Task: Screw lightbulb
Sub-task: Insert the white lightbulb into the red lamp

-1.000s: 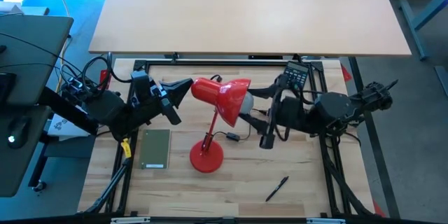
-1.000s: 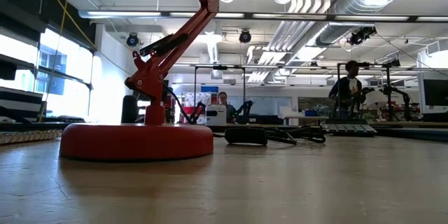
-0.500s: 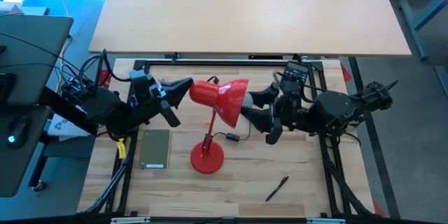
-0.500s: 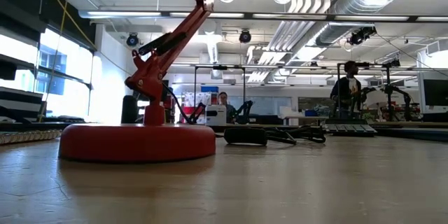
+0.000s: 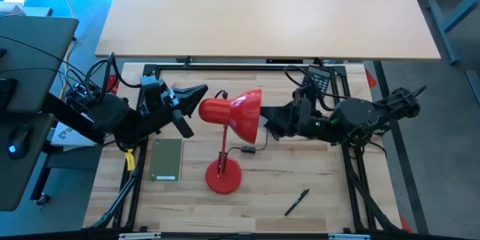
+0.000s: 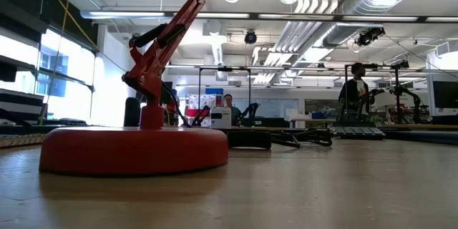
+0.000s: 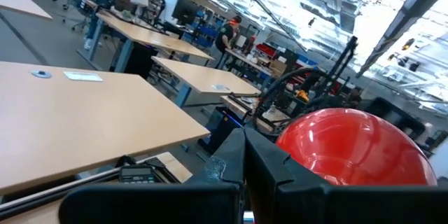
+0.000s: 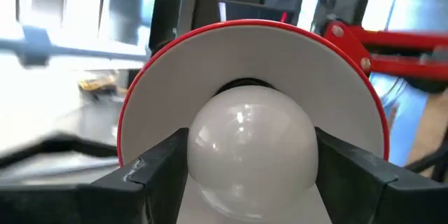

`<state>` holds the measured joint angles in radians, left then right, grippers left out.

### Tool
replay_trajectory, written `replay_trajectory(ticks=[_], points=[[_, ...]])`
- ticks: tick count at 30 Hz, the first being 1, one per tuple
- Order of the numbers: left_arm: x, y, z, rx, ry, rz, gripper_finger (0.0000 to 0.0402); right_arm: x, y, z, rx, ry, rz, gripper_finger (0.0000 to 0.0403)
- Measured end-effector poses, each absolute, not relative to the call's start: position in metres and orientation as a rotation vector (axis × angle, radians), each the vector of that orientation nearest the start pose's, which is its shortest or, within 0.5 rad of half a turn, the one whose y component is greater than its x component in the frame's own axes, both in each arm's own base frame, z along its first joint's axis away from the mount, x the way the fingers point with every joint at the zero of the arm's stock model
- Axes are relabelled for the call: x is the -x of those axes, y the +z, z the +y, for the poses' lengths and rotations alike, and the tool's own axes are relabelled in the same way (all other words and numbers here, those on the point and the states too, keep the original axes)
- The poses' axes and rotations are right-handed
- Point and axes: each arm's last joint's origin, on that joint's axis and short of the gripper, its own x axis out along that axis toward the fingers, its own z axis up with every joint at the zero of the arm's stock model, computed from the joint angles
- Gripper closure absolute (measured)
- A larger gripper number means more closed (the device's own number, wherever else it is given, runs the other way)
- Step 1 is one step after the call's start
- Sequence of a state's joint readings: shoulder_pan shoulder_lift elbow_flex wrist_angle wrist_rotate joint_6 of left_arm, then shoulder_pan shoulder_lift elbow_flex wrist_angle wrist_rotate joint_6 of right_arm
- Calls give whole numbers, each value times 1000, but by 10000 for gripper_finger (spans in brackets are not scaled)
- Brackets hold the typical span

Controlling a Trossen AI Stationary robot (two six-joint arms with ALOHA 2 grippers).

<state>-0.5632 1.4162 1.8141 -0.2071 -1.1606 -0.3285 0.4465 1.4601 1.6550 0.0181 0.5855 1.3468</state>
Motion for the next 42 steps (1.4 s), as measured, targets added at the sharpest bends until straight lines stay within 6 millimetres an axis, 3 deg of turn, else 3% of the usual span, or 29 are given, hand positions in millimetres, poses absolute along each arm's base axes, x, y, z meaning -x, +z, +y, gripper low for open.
replay_trajectory(ticks=[6, 13, 38, 42], points=[[-234, 529, -116, 462, 568, -221, 402, -286, 492, 119, -1515, 15, -256, 143], [-234, 529, -117, 460, 554, -218, 401, -286, 491, 121, -1379, -2, -239, 126], [-234, 529, -117, 462, 554, -219, 401, -285, 491, 120, -1374, -8, -245, 123], [-234, 529, -117, 462, 554, -219, 401, -285, 491, 121, -1309, -1, -234, 123]])
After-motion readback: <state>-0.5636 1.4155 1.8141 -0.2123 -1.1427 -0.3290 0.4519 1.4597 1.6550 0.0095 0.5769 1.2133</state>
